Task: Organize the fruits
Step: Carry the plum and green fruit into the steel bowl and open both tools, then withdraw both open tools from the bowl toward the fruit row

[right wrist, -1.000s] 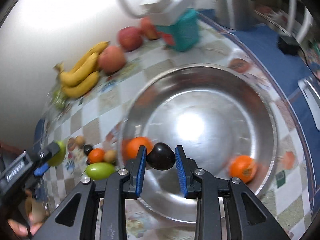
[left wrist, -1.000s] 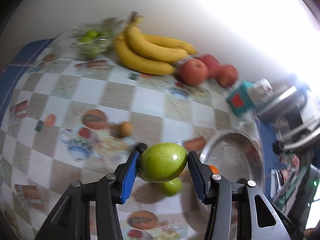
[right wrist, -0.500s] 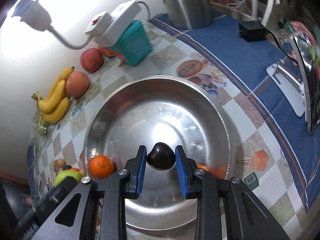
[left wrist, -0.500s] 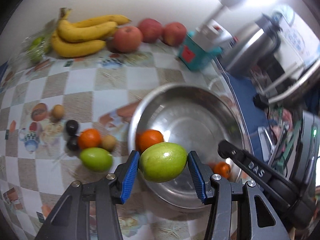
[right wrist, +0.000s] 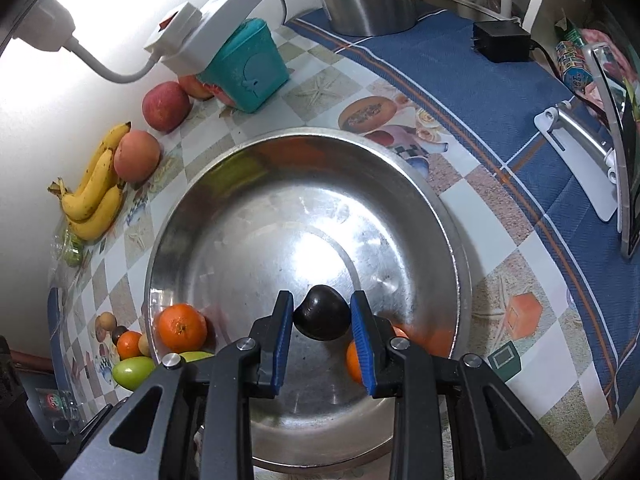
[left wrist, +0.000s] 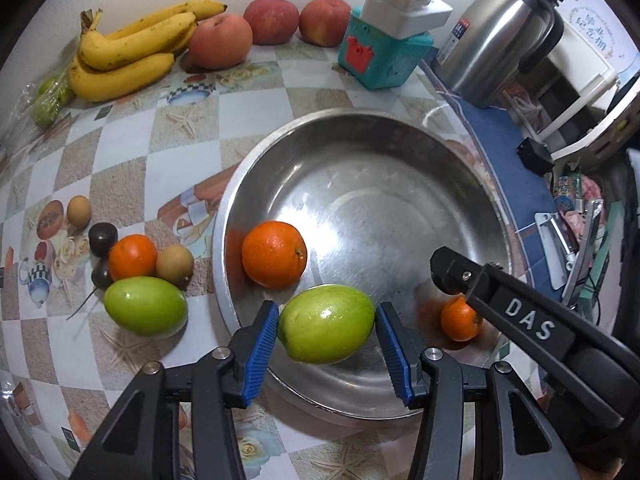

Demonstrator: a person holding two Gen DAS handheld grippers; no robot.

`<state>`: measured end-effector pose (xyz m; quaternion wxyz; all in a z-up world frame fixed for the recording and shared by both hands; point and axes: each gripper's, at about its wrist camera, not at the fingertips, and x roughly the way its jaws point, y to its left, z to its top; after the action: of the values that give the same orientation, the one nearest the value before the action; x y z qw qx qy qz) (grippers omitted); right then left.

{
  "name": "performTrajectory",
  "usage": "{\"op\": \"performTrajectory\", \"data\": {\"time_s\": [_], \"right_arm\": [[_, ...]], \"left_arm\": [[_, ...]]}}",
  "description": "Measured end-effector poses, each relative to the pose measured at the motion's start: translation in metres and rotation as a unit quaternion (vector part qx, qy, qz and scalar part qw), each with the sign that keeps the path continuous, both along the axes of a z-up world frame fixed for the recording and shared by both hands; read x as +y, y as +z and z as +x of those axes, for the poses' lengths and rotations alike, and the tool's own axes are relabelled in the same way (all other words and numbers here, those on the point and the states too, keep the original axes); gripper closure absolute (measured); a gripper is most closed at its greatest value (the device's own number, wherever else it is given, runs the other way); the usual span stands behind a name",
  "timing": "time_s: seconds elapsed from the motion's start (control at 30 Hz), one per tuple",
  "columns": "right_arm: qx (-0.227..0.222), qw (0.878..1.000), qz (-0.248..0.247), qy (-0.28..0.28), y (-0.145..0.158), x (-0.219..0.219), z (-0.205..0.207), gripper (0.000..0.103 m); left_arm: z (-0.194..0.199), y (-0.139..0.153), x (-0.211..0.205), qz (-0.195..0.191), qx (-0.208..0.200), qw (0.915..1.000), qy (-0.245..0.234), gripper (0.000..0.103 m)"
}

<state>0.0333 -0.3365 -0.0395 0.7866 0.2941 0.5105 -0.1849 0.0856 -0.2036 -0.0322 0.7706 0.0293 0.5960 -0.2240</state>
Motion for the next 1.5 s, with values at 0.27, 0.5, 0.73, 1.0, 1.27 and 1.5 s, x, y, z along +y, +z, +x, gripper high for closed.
{"op": "performTrajectory", "data": {"time_s": [0.27, 0.5, 0.73, 1.0, 1.27, 1.5], "right_arm": [[0.003, 1.0, -0.005, 0.007, 0.003, 0.004, 0.002, 0.062], [0.0, 1.0, -0.008, 0.006, 0.008, 0.002, 0.002, 0.062], [-0.006, 1.0, -0.014, 0.011, 0.014, 0.004, 0.003, 0.062], [-0.008, 1.0, -0.024, 0.011, 0.023, 0.003, 0.001, 0.062], [-0.004, 1.0, -0.026, 0.013, 0.025, 0.004, -0.001, 0.062], [-0.001, 0.999, -0.019, 0.033, 0.025, 0.015, 0.002, 0.062]], "left_arm": [[0.0, -0.008, 0.0, 0.006, 0.009, 0.9999, 0.0, 0.05], [0.001, -0.007, 0.001, 0.002, 0.008, 1.0, 0.004, 0.045], [0.002, 0.005, 0.002, -0.004, -0.002, 1.0, 0.004, 0.043], [0.01, 0.019, 0.019, -0.002, -0.021, 0.9992, 0.033, 0.043], [0.025, 0.032, 0.058, 0.016, -0.049, 0.9941, 0.095, 0.043], [0.034, 0.038, 0.098, 0.027, -0.064, 0.9863, 0.15, 0.043]]}}
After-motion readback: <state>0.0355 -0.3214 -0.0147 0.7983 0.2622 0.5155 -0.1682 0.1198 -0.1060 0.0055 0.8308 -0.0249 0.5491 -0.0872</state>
